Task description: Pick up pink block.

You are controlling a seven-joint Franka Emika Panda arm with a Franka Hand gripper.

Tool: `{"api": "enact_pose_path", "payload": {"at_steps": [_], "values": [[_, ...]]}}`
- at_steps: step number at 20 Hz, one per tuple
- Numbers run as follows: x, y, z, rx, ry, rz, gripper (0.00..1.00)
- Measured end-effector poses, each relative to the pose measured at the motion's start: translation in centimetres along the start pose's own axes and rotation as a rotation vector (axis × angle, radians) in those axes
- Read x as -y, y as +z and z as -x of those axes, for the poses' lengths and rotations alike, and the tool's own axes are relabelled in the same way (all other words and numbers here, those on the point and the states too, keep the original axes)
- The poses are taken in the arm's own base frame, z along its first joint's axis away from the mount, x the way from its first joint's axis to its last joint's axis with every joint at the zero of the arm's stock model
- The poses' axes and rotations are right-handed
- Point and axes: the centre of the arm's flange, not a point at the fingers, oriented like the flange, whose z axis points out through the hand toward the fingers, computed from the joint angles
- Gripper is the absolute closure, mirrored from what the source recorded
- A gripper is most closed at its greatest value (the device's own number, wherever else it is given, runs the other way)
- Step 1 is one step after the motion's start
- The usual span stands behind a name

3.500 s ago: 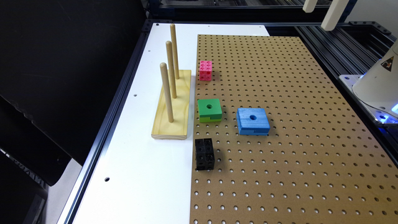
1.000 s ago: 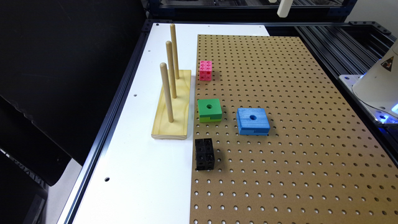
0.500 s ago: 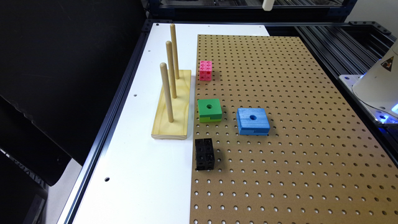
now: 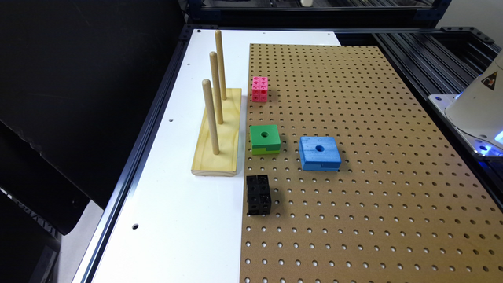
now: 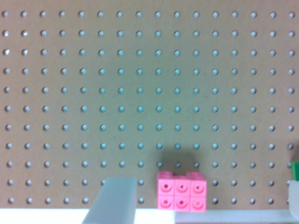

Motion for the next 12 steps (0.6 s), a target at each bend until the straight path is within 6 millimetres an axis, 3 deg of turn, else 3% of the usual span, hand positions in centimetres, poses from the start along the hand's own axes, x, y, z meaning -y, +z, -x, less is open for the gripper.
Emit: {"api": "enact_pose_path", "payload": {"at_steps": [4,10,12], "values": [[0.7,0.6,-1.7,0.006,-0.001,0.003,0.00],[0.8,0.8,-1.8,0.010,-0.001,0.005,0.00],[0.8,2.0,-1.9,0.024,-0.001,0.012,0.00]]}}
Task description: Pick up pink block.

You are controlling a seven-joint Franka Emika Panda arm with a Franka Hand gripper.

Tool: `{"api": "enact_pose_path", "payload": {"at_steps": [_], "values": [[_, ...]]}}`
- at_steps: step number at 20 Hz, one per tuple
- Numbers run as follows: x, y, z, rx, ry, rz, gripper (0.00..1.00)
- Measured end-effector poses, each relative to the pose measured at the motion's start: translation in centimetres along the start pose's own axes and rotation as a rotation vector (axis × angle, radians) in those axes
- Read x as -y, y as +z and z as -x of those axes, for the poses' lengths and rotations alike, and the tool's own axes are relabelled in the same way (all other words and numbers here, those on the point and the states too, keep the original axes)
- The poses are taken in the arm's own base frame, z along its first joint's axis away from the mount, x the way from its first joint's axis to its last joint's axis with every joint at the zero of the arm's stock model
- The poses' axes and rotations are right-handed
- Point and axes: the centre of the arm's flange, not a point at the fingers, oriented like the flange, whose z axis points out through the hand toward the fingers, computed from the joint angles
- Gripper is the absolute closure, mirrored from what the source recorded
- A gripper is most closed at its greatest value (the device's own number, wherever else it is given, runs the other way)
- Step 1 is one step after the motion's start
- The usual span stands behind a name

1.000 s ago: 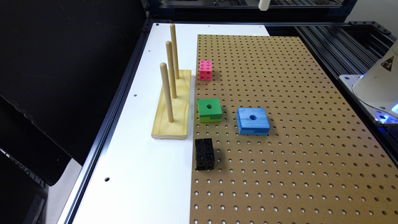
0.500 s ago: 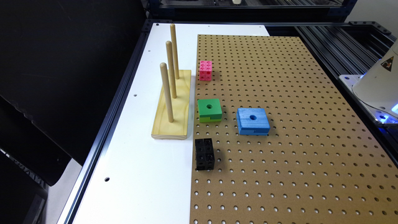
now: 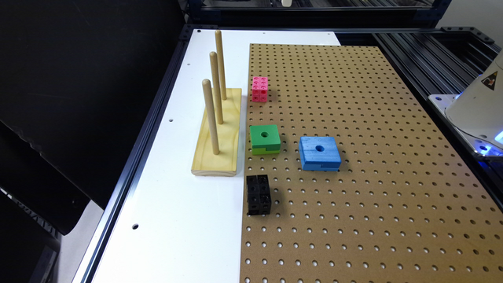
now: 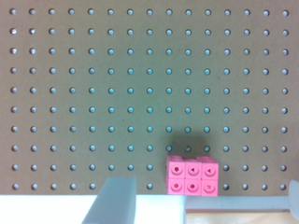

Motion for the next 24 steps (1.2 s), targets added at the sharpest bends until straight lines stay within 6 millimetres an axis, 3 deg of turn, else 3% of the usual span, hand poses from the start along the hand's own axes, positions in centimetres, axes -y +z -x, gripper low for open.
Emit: {"api": "enact_pose_path", "payload": {"at_steps": [4,9,15,20,24], "values": [[0.3,2.7,-0.6,0.007,0.000,0.000,0.00],[0.4,3.4,-0.7,0.012,-0.001,0.002,0.00],[0.5,7.8,-1.0,0.014,-0.001,-0.001,0.00],[0.6,8.3,-1.1,0.014,-0.001,-0.003,0.00],[0.7,10.5,-1.1,0.020,-0.002,-0.002,0.00]]}}
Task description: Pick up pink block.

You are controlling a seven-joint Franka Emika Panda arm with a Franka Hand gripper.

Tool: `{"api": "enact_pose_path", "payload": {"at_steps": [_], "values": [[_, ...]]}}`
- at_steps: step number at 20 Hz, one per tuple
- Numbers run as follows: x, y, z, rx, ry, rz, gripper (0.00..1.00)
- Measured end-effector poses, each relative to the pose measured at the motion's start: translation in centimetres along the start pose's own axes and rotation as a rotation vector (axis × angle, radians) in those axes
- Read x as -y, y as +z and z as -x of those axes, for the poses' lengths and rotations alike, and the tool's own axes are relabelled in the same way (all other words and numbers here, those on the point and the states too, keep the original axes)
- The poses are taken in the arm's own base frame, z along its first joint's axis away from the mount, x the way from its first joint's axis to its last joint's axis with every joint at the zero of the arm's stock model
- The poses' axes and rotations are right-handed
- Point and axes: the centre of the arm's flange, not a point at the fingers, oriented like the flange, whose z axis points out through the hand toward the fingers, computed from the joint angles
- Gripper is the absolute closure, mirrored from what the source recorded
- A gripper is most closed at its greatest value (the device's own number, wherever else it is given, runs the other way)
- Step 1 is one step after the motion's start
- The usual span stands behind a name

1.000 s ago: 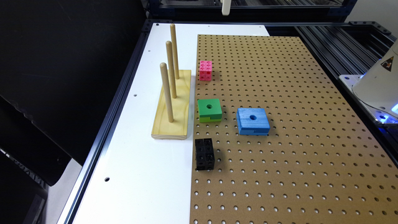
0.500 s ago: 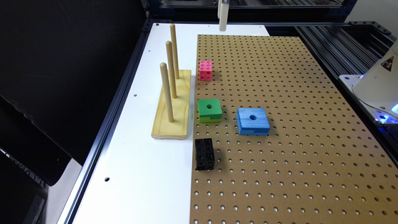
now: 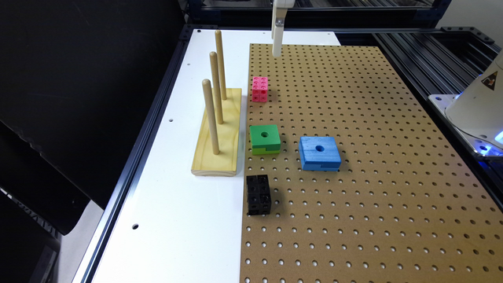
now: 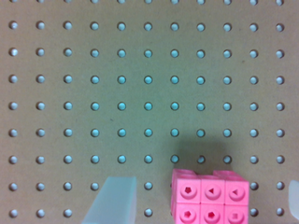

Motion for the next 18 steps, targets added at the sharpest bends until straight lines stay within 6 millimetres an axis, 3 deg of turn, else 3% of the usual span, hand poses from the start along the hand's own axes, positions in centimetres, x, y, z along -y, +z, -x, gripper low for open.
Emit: {"api": "enact_pose_path", "payload": {"at_steps": [4,14,18], "values": [[0.2,1.4,-0.2,-0.003,-0.002,-0.005,0.00],[1.2,1.0,-0.1,-0.012,-0.017,-0.013,0.00],[1.3,3.5,-0.2,-0.003,-0.015,-0.013,0.00]]}}
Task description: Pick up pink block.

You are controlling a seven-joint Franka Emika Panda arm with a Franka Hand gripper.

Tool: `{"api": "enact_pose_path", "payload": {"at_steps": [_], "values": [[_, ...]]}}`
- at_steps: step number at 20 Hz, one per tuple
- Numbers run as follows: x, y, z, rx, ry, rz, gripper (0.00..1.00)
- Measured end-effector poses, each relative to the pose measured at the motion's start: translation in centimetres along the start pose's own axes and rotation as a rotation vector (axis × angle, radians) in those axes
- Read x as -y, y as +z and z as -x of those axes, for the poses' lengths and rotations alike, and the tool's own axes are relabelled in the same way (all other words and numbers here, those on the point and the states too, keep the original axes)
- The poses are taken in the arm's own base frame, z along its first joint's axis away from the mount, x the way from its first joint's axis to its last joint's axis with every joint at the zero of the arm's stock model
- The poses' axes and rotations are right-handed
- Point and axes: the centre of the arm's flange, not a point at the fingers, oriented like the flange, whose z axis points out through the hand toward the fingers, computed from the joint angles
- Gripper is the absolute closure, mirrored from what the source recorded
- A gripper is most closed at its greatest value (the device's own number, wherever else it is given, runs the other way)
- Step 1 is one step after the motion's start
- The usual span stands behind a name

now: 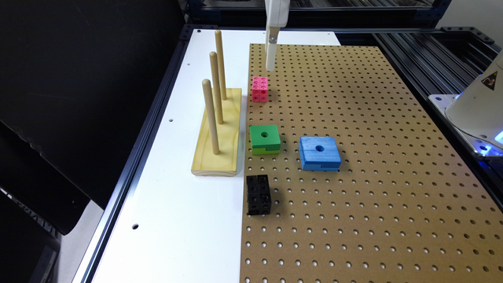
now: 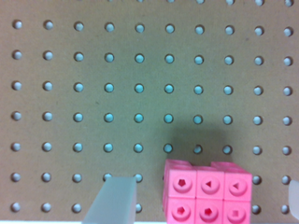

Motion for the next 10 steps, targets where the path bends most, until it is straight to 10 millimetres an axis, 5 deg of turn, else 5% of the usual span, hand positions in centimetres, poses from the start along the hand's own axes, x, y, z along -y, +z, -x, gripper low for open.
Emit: {"api": "enact_pose_path", "payload": {"at_steps": [4,10], "values": [[0.0,2.2,-0.2,-0.003,0.002,-0.006,0.00],[1.0,1.9,0.1,-0.007,-0.007,-0.014,0.00]]}}
